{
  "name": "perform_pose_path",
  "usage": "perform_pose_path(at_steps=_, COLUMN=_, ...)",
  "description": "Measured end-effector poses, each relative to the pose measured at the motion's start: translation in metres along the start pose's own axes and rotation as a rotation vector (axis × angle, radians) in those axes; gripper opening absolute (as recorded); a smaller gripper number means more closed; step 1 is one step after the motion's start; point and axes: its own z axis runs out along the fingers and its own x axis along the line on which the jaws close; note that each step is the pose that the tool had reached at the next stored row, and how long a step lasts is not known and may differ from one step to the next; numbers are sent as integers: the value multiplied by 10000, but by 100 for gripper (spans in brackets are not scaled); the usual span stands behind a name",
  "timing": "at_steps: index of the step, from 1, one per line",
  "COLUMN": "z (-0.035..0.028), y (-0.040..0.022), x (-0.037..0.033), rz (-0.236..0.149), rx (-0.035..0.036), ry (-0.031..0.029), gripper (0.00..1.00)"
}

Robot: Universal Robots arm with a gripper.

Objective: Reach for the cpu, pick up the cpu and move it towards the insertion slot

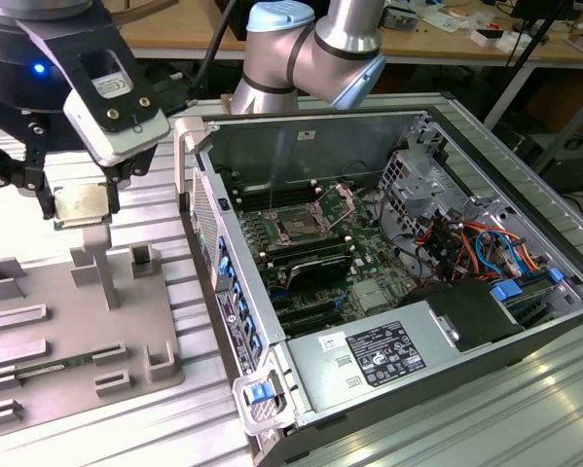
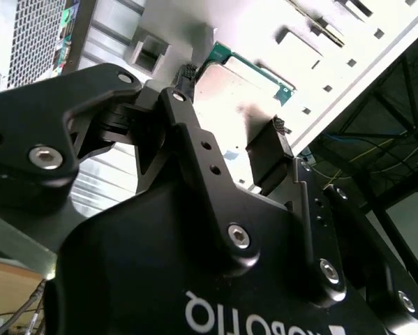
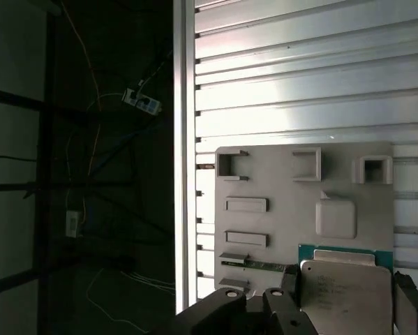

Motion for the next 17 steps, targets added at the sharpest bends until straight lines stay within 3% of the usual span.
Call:
perform_pose_path(at_steps=4, z=-3, y=5, x=-128, rz=10, rx=11, ry=0, gripper=55)
perform_pose_path(at_steps=11, z=-8, y=20, x=-414, rz=30, rx=63, ry=-1, gripper=55)
perform_pose_path(at_steps=17, z=-11, y=32, x=-583, rz=44, rx=115, ry=-1, gripper=55)
